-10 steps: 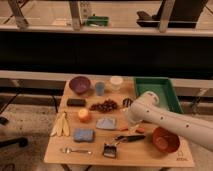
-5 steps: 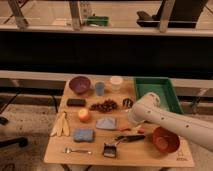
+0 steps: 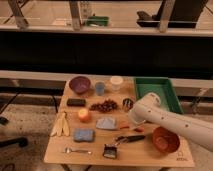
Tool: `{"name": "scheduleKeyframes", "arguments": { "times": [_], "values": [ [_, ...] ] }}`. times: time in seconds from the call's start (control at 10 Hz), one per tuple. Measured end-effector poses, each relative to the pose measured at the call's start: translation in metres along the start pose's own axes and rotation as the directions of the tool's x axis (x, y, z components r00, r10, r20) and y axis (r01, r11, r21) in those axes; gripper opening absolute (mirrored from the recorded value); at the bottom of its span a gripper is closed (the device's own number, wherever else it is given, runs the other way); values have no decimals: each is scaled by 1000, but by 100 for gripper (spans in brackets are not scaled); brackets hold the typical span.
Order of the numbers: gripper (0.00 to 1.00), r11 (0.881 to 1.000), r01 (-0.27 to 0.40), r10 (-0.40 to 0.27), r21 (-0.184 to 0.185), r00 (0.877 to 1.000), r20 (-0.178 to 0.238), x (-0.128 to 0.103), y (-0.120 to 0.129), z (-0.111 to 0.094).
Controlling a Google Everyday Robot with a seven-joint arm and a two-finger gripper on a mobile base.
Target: Place pepper in red bowl
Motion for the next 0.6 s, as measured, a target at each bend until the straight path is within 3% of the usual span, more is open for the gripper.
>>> {"name": "scheduleKeyframes", "arguments": {
  "times": [0.6],
  "values": [
    [44,997,21,-23,-75,1000,-20,-2,3,12]
  ]
}}
